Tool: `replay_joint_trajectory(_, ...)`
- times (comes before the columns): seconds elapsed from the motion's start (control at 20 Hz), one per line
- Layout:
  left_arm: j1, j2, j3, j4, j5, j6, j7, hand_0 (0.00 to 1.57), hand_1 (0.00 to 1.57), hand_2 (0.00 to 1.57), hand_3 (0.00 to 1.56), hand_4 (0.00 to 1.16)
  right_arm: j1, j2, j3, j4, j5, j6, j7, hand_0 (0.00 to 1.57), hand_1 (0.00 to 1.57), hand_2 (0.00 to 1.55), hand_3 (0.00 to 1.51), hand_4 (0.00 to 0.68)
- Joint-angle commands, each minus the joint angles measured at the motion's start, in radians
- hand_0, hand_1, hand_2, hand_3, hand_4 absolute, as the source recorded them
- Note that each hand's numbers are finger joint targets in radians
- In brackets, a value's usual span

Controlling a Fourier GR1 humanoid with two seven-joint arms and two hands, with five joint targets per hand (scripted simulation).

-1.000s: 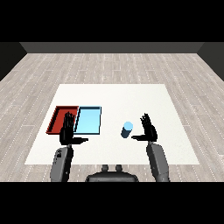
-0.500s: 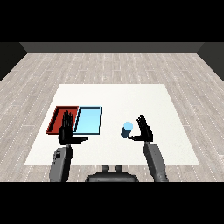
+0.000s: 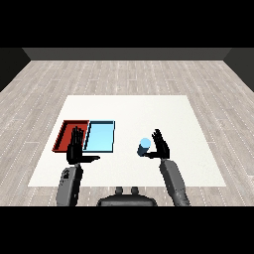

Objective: Pick the blue can and put it in the blue box

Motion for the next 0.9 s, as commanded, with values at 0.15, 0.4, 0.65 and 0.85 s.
replay_joint_trajectory(0.15,0.039,-0.037,-0.045,-0.03,-0.031,0.037,-0.022,0.0,0.0,0.0,0.0,0.0,-0.08,0.004,-0.003,0.076,-0.023,-0.022,-0.028,0.0,0.0,0.0,0.0,0.0)
replay_joint_trajectory(0.4,0.007,0.013,0.028,0.069,0.0,-0.009,-0.077,0.0,0.0,0.0,0.0,0.0,-0.101,0.003,0.016,0.162,0.0,-0.01,-0.068,0.0,0.0,0.0,0.0,0.0)
replay_joint_trajectory(0.65,0.015,0.009,-0.001,-0.046,-0.015,0.021,0.015,0.0,0.0,0.0,0.0,0.0,-0.119,0.006,0.1,0.203,-0.062,-0.081,-0.105,0.0,0.0,0.0,0.0,0.0)
replay_joint_trajectory(0.85,-0.007,0.002,0.003,0.027,-0.008,0.006,-0.023,0.0,0.0,0.0,0.0,0.0,-0.104,0.006,0.134,0.115,-0.073,-0.107,-0.024,0.0,0.0,0.0,0.0,0.0)
